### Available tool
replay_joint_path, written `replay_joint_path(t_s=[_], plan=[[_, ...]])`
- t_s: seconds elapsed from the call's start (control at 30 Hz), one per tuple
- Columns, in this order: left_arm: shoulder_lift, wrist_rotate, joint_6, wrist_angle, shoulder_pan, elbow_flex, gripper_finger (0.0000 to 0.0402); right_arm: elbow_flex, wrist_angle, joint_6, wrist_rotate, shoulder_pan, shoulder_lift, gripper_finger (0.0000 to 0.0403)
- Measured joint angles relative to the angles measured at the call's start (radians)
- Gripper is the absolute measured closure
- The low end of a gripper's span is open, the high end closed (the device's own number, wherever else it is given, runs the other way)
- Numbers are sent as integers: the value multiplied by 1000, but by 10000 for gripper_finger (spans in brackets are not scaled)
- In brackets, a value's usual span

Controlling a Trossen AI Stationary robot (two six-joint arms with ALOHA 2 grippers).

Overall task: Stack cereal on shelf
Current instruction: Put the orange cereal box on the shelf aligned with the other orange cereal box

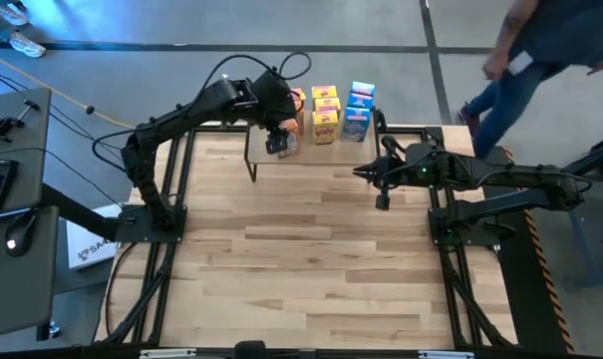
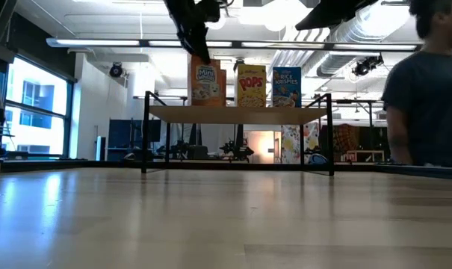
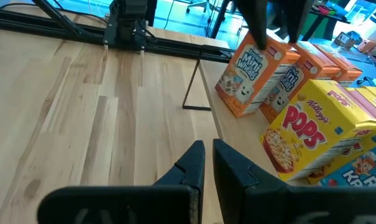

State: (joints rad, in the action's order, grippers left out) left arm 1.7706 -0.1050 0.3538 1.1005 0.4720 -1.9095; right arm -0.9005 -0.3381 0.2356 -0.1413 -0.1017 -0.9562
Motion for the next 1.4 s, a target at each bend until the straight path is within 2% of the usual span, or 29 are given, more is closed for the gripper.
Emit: replay_joint_path(t_s=[0.33,0.47,0.6,0.83,0.9,0.97,1.13,1.4], plan=[[-65,9,29,4,-22,-58,156,0,-2,0,0,0,0,386],[-122,11,-4,-4,-65,-13,183,0,-11,0,0,0,0,386],[-229,18,-27,-93,-127,178,247,0,-51,15,-1,0,0,387],[-455,17,-167,-495,-148,667,371,0,-60,32,5,0,0,401],[-489,23,-206,-620,-144,775,393,0,-59,30,17,0,0,401],[-492,33,-222,-710,-144,852,397,0,-45,16,34,0,0,401],[-470,34,-238,-842,-143,936,394,0,-29,-25,36,18,-31,402],[-422,9,-212,-935,-99,948,401,0,41,-28,33,72,-118,403]])
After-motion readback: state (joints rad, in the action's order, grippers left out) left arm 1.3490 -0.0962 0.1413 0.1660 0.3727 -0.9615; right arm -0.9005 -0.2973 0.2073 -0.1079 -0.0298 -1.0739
